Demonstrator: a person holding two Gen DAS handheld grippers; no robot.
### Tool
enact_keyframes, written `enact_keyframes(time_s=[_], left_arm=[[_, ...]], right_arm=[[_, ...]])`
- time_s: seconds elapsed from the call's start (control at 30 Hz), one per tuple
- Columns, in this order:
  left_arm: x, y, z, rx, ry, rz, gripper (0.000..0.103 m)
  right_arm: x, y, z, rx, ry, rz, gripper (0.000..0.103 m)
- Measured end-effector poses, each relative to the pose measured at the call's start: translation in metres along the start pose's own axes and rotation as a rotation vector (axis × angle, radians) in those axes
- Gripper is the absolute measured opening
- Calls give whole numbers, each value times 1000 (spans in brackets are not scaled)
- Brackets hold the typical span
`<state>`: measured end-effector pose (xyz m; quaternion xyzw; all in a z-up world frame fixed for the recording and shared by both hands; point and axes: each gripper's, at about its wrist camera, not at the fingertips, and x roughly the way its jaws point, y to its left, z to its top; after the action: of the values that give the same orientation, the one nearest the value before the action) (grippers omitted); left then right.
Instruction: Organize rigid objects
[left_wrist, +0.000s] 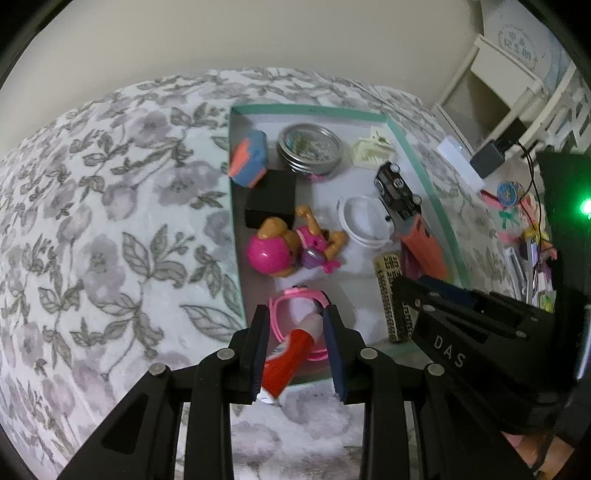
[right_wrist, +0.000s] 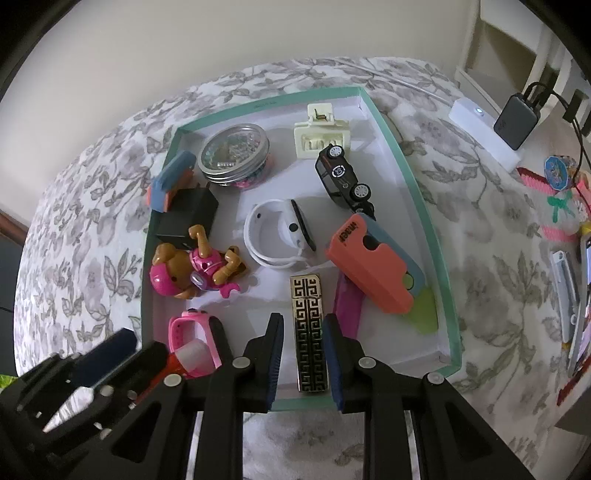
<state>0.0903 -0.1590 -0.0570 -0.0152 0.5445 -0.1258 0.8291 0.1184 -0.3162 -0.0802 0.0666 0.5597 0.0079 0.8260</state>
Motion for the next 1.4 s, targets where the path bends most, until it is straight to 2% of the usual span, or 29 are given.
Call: enact_keyframes(time_s=[0.07, 0.17, 0.27, 0.33, 0.37, 0.4, 0.47, 0.53, 0.63, 0.73, 0.93, 1.0, 1.17, 1.4], left_arm=[[-3, 4, 1, -13, -11, 12, 32], [-4, 15, 4, -53, -16, 34, 44], [-4, 26, 5, -96, -13, 61, 51], [-3, 32, 6, -118, -7, 100, 62], [-2, 34, 6, -127, -4, 119, 71], [0, 36, 5, -137, 3, 144, 75], [3, 41, 4, -148, 10, 155, 75], [5, 45, 4, -166, 15, 158, 76], [7, 48, 3, -179, 13, 175, 82], [8, 52, 3, -193, 13, 188, 83], [10, 58, 1, -219, 16, 206, 85], [10, 61, 1, -230, 14, 211, 97], [10, 68, 1, -253, 6, 229, 97], [10, 75, 1, -281, -6, 222, 98]], right_arm=[[0, 1, 0, -4, 0, -4, 25], [0, 2, -1, -11, 1, -13, 25], [1, 4, 0, -19, 0, -21, 30], [1, 5, 0, -27, -4, -32, 44], [1, 6, 0, -31, -6, -37, 48], [1, 6, 0, -34, -8, -39, 51], [1, 7, 0, -40, -12, -40, 54], [0, 7, 1, -44, -16, -44, 62], [0, 9, 1, -56, -20, -46, 64], [1, 10, 1, -67, -27, -53, 72], [-1, 13, 1, -87, -51, -56, 81], [-2, 14, 1, -97, -61, -60, 86], [-2, 17, 1, -121, -80, -85, 102], [-2, 16, 2, -130, -89, -108, 103]])
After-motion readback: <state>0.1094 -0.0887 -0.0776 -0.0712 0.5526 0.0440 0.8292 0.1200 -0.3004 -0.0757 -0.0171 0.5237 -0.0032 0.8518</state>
